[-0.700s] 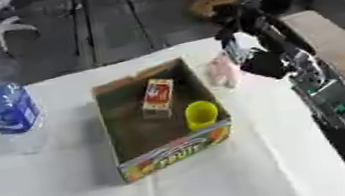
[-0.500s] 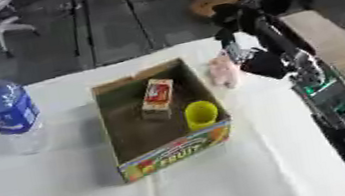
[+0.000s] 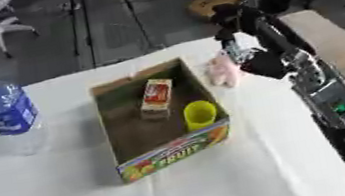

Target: Pick up objects on the table and place them in the box.

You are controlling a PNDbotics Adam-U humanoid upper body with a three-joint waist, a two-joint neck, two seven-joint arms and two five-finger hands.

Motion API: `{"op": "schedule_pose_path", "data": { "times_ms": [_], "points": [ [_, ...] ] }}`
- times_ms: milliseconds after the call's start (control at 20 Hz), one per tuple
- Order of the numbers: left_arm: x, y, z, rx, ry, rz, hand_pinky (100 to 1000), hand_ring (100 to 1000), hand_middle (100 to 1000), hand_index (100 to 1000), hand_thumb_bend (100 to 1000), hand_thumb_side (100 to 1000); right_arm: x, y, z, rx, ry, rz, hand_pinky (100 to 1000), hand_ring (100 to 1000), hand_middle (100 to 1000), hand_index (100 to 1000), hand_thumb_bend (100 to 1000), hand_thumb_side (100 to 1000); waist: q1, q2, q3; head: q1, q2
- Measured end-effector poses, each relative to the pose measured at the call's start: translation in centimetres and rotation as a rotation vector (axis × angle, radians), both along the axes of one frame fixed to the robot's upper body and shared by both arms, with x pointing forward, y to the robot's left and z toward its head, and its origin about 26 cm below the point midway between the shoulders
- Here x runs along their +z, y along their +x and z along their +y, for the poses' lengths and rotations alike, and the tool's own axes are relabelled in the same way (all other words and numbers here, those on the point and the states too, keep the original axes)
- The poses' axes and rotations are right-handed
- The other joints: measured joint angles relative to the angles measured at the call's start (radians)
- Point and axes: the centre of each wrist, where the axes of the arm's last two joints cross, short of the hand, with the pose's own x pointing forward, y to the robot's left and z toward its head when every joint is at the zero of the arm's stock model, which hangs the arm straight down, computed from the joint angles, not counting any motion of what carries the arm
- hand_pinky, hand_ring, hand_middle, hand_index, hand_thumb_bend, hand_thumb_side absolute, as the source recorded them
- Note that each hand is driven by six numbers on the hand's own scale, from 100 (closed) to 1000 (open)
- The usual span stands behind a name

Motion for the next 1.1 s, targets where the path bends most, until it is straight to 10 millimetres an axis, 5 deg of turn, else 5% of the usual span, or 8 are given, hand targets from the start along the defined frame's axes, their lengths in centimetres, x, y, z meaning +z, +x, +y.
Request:
{"op": "schedule_pose_path", "data": {
  "times_ms": [400, 700, 1100],
  "points": [
    [-0.2, 1.2, 0.4, -0.004, 0.019, 0.031, 719, 697, 719, 885, 820, 631, 0.0, 0.0, 0.0, 0.004, -0.003, 0.001, 722, 654, 779, 924, 100, 486, -0.003, 0.000, 0.000, 0.017, -0.009],
    [-0.1, 2.9, 1.0, -0.013, 0.058, 0.076, 720, 697, 717, 884, 823, 619, 0.0, 0.0, 0.0, 0.007, -0.005, 0.000, 721, 653, 779, 924, 100, 491, -0.003, 0.000, -0.003, 0.118, 0.011],
    [0.7, 5.2, 1.1, -0.109, 0.145, 0.133, 716, 677, 689, 873, 835, 537, 0.3, 0.2, 0.3, 0.020, -0.011, -0.009, 721, 651, 779, 925, 100, 501, -0.010, 0.030, -0.016, 0.160, 0.018]
  ]
}}
